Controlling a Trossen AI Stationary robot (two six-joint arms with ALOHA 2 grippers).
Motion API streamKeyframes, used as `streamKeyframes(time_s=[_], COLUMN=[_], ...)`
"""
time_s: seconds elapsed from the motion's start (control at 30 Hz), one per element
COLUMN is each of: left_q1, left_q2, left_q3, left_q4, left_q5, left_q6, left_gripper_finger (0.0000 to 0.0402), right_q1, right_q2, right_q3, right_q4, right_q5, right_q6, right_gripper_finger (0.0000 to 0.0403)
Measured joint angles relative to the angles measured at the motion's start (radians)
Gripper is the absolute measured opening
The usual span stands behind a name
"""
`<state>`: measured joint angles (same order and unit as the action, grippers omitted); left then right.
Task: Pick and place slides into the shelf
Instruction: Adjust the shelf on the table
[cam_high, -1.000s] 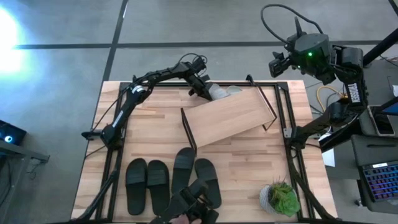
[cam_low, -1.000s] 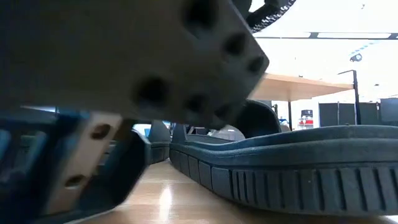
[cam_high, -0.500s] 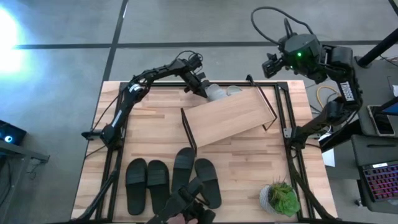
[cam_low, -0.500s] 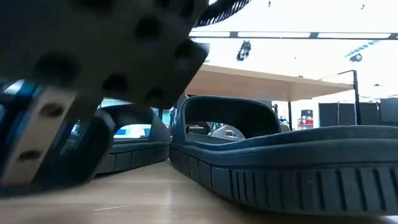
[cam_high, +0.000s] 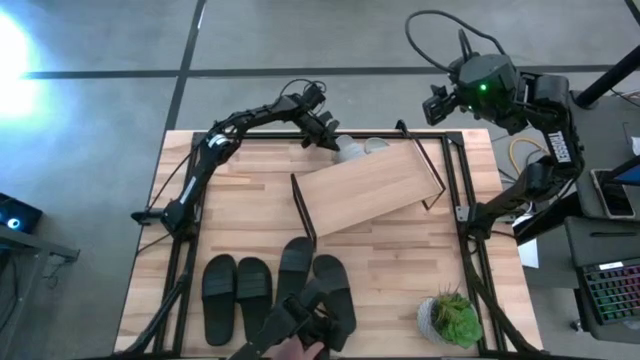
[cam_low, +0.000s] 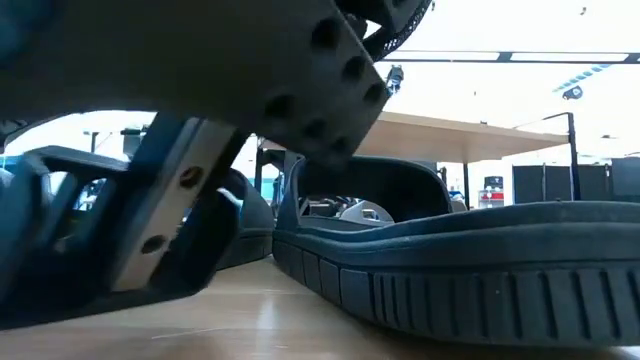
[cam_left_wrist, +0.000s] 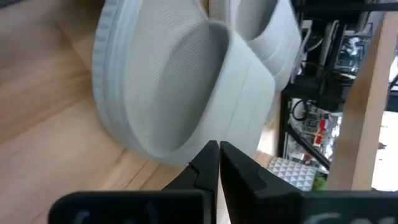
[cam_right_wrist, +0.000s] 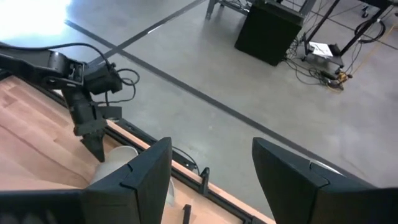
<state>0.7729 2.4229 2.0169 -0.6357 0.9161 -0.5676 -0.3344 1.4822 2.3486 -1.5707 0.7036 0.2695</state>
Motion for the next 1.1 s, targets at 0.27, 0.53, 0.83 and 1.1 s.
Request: streamKeyframes(time_s=[0.27, 0.53, 0.83, 1.1], left_q1=[0.048, 0.084, 0.088, -0.121], left_q2=[-0.012, -0.174, -0.505, -0.825], left_q3=[-0.004, -0.003, -0.075, -0.389], left_q4=[-0.146, -0.224, -0.218, -0.064], left_q5=[0.034, -0.106, -0.132, -0.167], left_q6=[0.082, 0.322, 0.384, 0.227], left_gripper_finger=[0.0, 0.0, 0.0, 0.0], right_q1=[0.0, 0.0, 0.0, 0.0], right_q2=[0.0, -0.002, -0.015, -0.022], right_q3=[0.0, 0.001, 0.001, 0.001], right_q4=[0.0, 0.0, 0.0, 0.0], right_q5=[0.064, 0.084, 0.06, 0.022], right_q6=[0.045, 0.075, 0.187, 0.186], right_gripper_finger=[0.0215, 0.0215, 0.0215, 0.0215])
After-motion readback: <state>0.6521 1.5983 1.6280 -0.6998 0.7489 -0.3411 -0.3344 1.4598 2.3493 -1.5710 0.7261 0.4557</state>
